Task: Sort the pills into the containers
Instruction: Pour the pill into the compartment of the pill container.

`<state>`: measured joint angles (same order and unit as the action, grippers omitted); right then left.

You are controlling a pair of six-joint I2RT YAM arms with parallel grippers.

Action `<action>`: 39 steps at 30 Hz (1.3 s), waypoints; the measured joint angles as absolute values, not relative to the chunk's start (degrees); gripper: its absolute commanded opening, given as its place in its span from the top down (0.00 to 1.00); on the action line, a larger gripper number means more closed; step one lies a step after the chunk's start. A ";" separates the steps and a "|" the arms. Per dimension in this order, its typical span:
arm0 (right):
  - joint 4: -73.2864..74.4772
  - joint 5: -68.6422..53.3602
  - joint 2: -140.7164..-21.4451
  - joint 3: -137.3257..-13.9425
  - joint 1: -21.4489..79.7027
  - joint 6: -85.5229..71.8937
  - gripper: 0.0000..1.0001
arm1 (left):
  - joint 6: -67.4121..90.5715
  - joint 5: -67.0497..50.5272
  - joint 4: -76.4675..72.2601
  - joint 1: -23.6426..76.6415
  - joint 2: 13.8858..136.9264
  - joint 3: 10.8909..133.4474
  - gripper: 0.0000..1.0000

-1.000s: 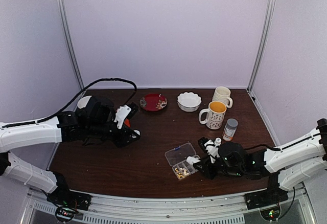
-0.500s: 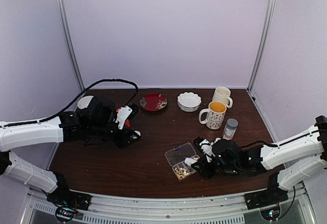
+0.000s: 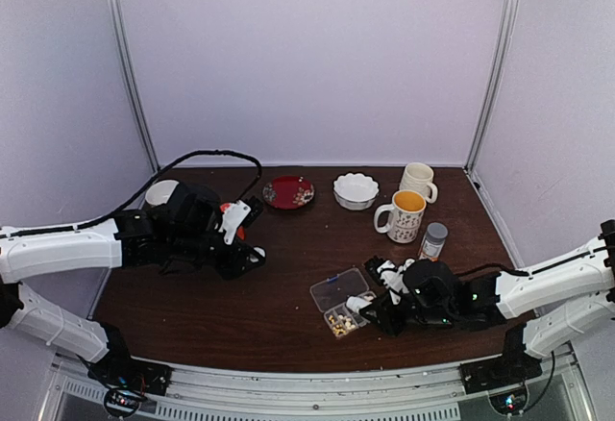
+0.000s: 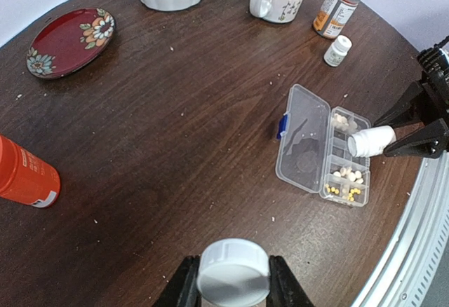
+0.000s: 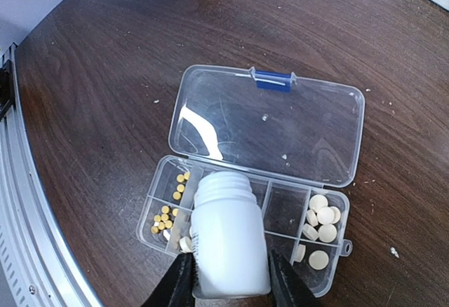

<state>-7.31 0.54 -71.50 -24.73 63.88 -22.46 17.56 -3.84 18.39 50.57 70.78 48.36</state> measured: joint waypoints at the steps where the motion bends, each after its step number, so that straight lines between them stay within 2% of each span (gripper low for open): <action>1: -7.09 0.56 -71.55 -24.75 63.86 -22.46 1.00 | 17.56 -3.86 18.39 50.57 70.91 48.36 0.91; 39: -3.22 2.35 -68.77 -23.97 63.86 -22.79 1.00 | 17.50 -4.80 18.06 50.57 72.95 49.17 0.91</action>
<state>-3.22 2.35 -68.77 -23.97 63.86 -22.79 17.50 -4.80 18.06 50.57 72.95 49.17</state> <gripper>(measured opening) 0.330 0.287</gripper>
